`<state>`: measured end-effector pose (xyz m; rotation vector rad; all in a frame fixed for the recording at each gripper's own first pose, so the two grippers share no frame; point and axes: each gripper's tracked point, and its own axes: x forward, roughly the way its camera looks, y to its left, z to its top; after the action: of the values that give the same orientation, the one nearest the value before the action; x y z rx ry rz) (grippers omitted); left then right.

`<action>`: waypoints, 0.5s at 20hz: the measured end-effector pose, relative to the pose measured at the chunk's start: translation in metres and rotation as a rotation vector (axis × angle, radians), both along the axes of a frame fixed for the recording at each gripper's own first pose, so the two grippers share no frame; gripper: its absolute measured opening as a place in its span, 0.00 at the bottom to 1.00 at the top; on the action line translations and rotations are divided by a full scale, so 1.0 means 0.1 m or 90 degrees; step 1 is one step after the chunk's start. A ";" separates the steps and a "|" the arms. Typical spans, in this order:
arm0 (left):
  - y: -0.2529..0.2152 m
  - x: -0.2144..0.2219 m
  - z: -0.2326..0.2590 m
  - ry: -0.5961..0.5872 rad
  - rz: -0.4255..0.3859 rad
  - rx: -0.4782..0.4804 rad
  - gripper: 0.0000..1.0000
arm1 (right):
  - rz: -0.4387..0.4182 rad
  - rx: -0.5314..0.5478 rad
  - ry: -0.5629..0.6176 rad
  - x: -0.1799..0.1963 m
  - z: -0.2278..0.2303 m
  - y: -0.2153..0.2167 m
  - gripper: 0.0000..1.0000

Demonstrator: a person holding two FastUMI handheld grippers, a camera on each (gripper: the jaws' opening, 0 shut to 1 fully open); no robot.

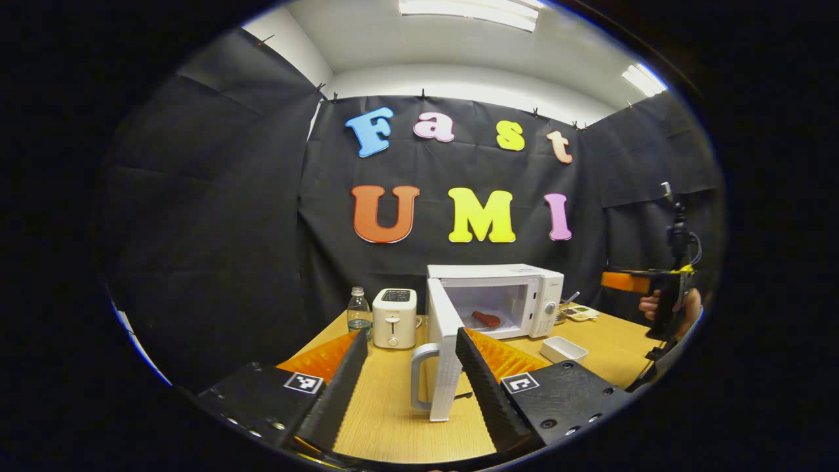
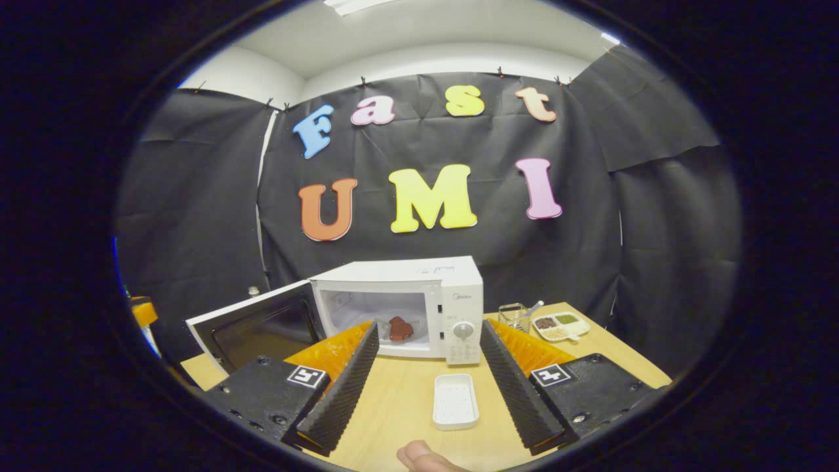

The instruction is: Open the microwave oven with the left hand, put the food in, and close the microwave oven.

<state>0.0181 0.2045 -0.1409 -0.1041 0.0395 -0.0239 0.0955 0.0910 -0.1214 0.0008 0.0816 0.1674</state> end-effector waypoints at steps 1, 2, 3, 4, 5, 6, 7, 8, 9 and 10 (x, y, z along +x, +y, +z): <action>0.03 0.03 -0.08 0.011 0.006 0.002 0.83 | 0.009 -0.004 -0.013 -0.17 0.07 -0.06 1.00; 0.01 0.08 -0.16 0.020 -0.004 0.005 0.66 | 0.015 -0.011 -0.026 -0.31 0.14 -0.13 1.00; -0.06 0.13 -0.23 0.017 -0.021 0.014 0.43 | 0.021 -0.022 -0.040 -0.43 0.19 -0.19 0.99; -0.08 0.15 -0.26 0.012 -0.032 0.026 0.60 | 0.024 -0.033 -0.048 -0.53 0.23 -0.22 1.00; -0.12 0.21 -0.39 0.029 -0.041 0.035 0.39 | 0.029 -0.047 -0.052 -0.62 0.23 -0.24 1.00; -0.09 0.26 -0.53 0.043 -0.036 0.046 0.39 | 0.038 -0.058 -0.049 -0.70 0.23 -0.22 1.00; -0.06 0.32 -0.64 0.051 -0.032 0.056 0.40 | 0.049 -0.067 -0.041 -0.78 0.20 -0.19 1.00; -0.01 0.31 -0.69 0.058 -0.007 0.067 0.40 | 0.064 -0.073 -0.032 -0.86 0.17 -0.15 1.00; 0.20 0.29 -0.69 0.057 0.028 0.067 0.00 | 0.077 -0.077 -0.025 -0.93 0.16 -0.12 1.00; 0.19 0.39 -0.78 0.061 0.027 0.054 0.00 | 0.082 -0.080 -0.020 -0.99 0.16 -0.13 1.00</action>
<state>0.0567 0.2237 -0.2191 -0.0216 0.1336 0.0244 -0.0031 0.0783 -0.1057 -0.1330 0.0608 0.2907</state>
